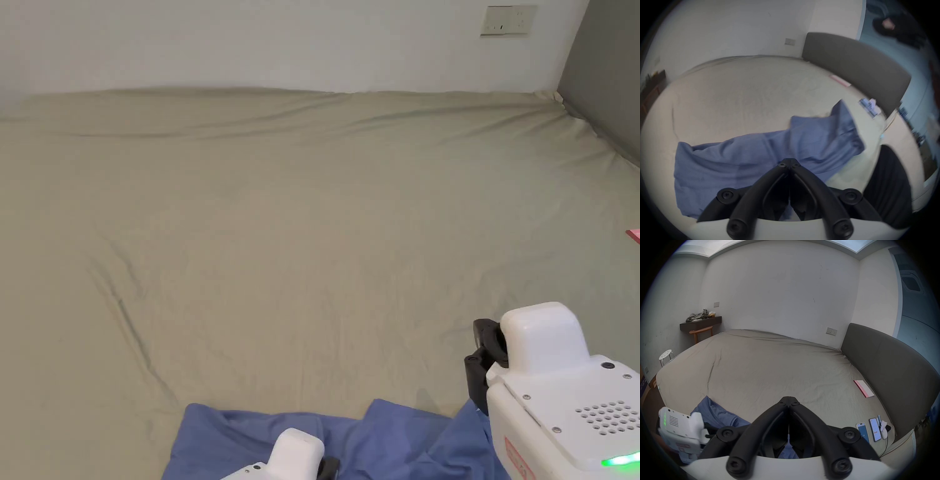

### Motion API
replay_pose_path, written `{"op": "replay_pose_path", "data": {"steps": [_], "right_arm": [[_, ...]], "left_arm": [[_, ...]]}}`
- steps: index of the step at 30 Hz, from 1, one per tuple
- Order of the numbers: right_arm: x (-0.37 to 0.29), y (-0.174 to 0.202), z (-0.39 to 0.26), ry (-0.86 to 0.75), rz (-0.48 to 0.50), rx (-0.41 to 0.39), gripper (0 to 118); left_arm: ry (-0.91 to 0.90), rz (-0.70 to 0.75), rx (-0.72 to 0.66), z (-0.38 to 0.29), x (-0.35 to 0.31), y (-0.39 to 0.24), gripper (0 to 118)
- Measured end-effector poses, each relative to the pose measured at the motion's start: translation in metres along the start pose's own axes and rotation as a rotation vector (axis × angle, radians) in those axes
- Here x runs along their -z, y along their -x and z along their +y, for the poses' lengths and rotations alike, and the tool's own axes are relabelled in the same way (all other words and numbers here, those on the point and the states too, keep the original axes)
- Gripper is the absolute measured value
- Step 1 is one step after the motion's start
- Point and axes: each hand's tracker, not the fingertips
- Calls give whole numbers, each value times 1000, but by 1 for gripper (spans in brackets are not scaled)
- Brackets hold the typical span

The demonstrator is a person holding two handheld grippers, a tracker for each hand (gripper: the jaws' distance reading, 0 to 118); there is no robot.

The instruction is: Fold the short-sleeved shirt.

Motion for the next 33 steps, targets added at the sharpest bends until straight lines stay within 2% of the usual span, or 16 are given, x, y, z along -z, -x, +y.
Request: {"op": "replay_pose_path", "data": {"steps": [4, 9, 10, 11, 13, 14, 15, 16, 23, 26, 28, 29, 30, 31, 32, 33], "right_arm": [[0, -1, 3, -3, -6, 0, 2], [-2, 3, 5, -9, -1, -11, 2], [-2, 4, 5, -9, 1, -13, 2], [-2, 5, 6, -9, 4, -16, 2], [-1, 8, 5, -6, 10, -23, 2], [0, 9, 5, -4, 13, -28, 2], [0, 10, 5, -2, 15, -32, 2], [1, 11, 5, 0, 17, -37, 2], [6, 12, 4, 14, 45, -22, 2], [7, 14, 4, 19, 51, -16, 2], [7, 16, 5, 19, 50, -31, 2], [7, 17, 5, 20, 53, -35, 2], [7, 18, 5, 20, 56, -37, 3], [7, 18, 5, 19, 58, -38, 2], [7, 19, 6, 19, 59, -40, 2], [7, 19, 6, 19, 59, -43, 2]], "left_arm": [[-69, -115, -180, 14, -28, 35, 0], [-114, -37, -362, 17, -63, 120, 0], [-99, -22, -405, 14, -69, 141, 7], [-70, -14, -461, 10, -74, 162, 17], [-49, -51, -563, -1, -80, 195, 73], [-38, -76, -604, -7, -82, 210, 95], [-31, -93, -640, -12, -84, 221, 110], [-35, -104, -673, -17, -86, 228, 113], [44, -358, -986, -52, -45, 251, 113], [46, -518, -1031, -54, -18, 235, 113], [82, -503, -1019, -51, -4, 218, 107], [116, -472, -971, -46, 1, 210, 91], [146, -397, -913, -41, 2, 205, 45], [186, -242, -827, -35, 4, 200, 16], [239, -133, -763, -29, 3, 190, 16], [184, -249, -818, -25, -1, 188, 16]]}}
